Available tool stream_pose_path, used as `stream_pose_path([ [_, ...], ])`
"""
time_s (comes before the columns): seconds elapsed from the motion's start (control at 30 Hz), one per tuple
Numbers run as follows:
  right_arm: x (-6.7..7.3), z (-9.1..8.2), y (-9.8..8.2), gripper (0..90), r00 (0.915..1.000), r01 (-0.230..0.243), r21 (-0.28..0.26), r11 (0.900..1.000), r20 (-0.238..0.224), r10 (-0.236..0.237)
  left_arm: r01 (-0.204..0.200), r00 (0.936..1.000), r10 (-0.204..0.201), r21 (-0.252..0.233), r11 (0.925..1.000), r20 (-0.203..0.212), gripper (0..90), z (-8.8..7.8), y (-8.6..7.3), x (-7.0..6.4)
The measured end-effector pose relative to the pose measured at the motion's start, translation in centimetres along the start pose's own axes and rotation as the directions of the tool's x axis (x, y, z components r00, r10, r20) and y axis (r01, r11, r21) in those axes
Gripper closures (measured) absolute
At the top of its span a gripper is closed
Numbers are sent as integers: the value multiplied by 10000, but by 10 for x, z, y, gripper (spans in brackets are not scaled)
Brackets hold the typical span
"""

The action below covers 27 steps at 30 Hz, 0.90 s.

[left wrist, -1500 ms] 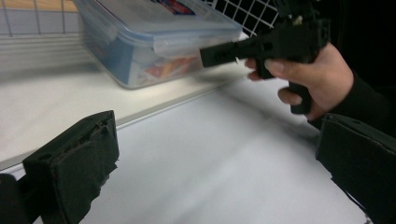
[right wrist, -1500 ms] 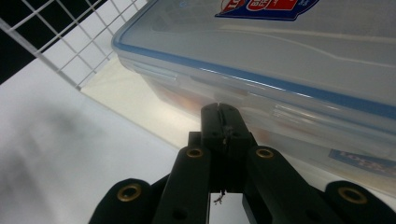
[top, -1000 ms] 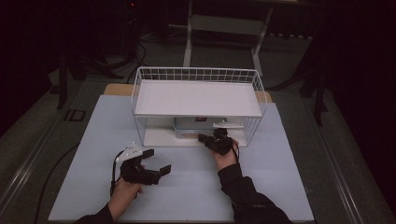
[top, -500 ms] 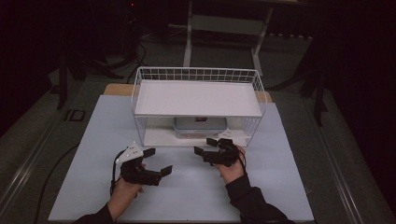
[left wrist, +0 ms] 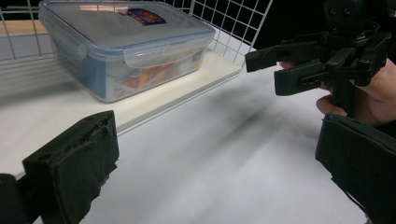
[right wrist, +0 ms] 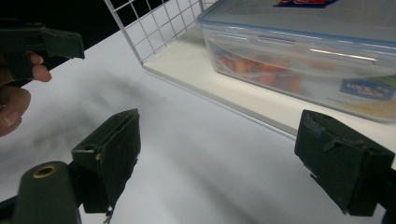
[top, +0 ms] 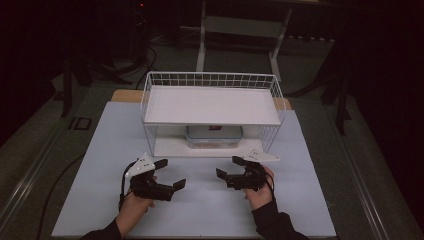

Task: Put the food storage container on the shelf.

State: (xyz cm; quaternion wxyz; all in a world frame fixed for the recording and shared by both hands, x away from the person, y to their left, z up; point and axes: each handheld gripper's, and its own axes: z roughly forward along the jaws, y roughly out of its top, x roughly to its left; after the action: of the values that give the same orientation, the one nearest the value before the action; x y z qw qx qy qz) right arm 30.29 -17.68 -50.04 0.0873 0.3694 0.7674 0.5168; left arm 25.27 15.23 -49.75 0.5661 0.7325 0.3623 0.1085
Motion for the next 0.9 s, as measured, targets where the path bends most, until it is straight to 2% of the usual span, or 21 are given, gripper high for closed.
stream_pose_path([
  [0.23, 0, -8, -5, 142, 10000, -27, -199, 9998, 66, 29, -73, 10000, 73, -23, 10000, 24, 0, -2, 0, -1],
  [0.5, 3, -22, -12, 145, 9996, 279, -391, 9988, 50, -277, -300, 9995, 299, 36, 9995, 111, 0, -4, -1, -6],
  [0.7, 7, -41, -18, 145, 9997, 231, -534, 9983, 9, -231, -467, 9985, 470, -109, 9989, 270, 0, -15, -1, -10],
  [0.9, 9, -65, -30, 145, 9992, 326, -501, 9982, 236, -315, -612, 9972, 618, -141, 9980, 415, 0, -25, -4, -12],
])
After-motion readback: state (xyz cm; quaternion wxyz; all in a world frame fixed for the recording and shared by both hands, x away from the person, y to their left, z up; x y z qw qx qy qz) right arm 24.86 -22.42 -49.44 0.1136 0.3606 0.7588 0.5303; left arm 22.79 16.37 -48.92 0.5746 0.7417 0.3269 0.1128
